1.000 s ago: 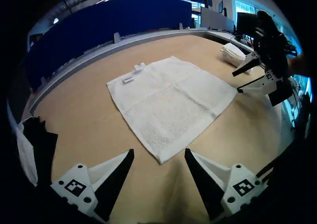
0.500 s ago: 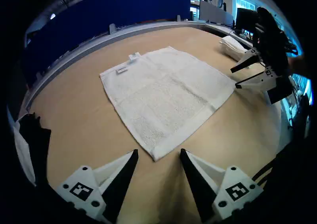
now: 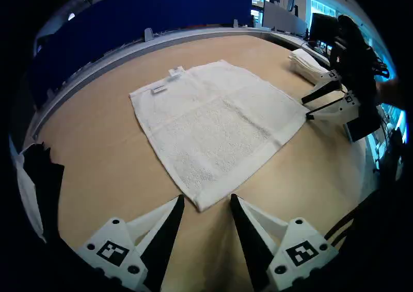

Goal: Fold towel

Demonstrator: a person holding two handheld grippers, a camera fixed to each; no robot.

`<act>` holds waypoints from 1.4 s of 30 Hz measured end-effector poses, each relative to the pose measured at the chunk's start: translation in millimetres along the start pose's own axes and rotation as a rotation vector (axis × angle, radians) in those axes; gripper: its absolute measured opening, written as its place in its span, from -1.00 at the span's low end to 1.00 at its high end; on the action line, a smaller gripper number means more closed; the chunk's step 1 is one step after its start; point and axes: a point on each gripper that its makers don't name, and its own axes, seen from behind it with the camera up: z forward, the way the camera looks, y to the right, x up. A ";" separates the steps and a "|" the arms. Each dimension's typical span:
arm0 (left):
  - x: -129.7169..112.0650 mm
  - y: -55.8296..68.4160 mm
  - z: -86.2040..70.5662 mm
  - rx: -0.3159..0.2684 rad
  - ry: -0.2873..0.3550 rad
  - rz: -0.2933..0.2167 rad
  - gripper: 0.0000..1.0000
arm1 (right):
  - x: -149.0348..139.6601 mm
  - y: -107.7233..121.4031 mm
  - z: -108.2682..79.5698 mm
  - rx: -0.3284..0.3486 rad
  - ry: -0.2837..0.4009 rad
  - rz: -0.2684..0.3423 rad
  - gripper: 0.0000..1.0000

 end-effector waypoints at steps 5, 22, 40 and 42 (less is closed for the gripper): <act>0.6 -1.5 -0.4 0.006 -0.006 -0.007 0.09 | -1.3 -3.8 -0.4 0.018 -0.002 0.004 0.02; -1.1 -8.5 -0.8 0.033 -0.027 -0.040 -0.81 | 1.2 -4.3 2.2 0.031 -0.014 0.055 -0.54; 4.4 -6.4 -14.4 0.032 0.004 -0.094 -0.84 | 10.7 -3.4 -4.2 0.034 0.000 0.044 -0.58; 6.5 -6.7 -17.3 0.034 0.010 -0.101 -0.84 | 13.9 -3.2 -7.0 0.034 0.004 0.038 -0.58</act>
